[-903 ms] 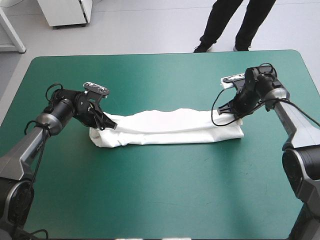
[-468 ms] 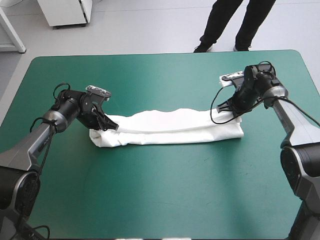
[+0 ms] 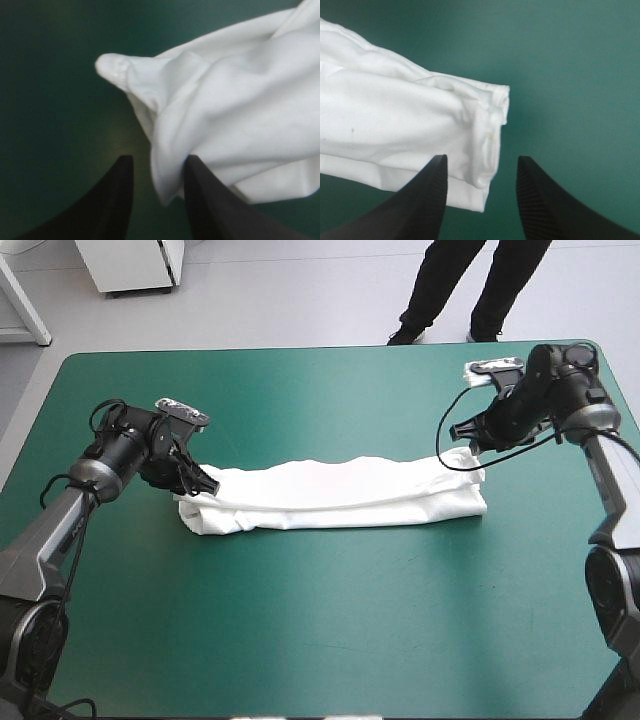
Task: Fold the cloth
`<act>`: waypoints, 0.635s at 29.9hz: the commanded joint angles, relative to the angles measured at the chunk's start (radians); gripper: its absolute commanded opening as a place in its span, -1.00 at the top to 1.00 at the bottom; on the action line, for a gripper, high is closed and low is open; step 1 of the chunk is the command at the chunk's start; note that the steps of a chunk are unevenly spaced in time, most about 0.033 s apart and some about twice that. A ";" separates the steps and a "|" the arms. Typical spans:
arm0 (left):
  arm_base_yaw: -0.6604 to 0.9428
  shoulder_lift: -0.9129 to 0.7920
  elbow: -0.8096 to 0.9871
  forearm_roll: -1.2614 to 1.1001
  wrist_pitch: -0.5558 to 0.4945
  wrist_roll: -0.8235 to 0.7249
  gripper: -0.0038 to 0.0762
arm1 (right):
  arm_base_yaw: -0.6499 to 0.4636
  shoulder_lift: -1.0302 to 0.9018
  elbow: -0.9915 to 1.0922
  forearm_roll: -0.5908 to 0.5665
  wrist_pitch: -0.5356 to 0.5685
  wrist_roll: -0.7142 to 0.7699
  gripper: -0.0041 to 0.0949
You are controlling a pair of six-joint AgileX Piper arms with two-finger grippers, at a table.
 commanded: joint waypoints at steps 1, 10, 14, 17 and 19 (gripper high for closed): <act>-0.001 -0.092 -0.063 0.063 0.038 -0.034 0.13 | -0.042 -0.130 -0.035 0.018 0.016 -0.005 -0.03; -0.001 -0.286 -0.079 -0.174 0.100 -0.021 0.13 | -0.046 -0.320 -0.031 0.071 0.020 0.004 -0.03; -0.001 -0.323 -0.079 -0.484 0.062 0.115 0.17 | -0.046 -0.402 0.035 0.050 0.020 0.019 -0.03; -0.001 -0.306 -0.079 -0.666 0.024 0.206 0.29 | -0.046 -0.462 0.122 0.003 0.020 0.019 -0.03; -0.001 -0.284 -0.079 -0.742 0.005 0.260 0.51 | -0.046 -0.500 0.197 -0.038 0.014 0.019 -0.03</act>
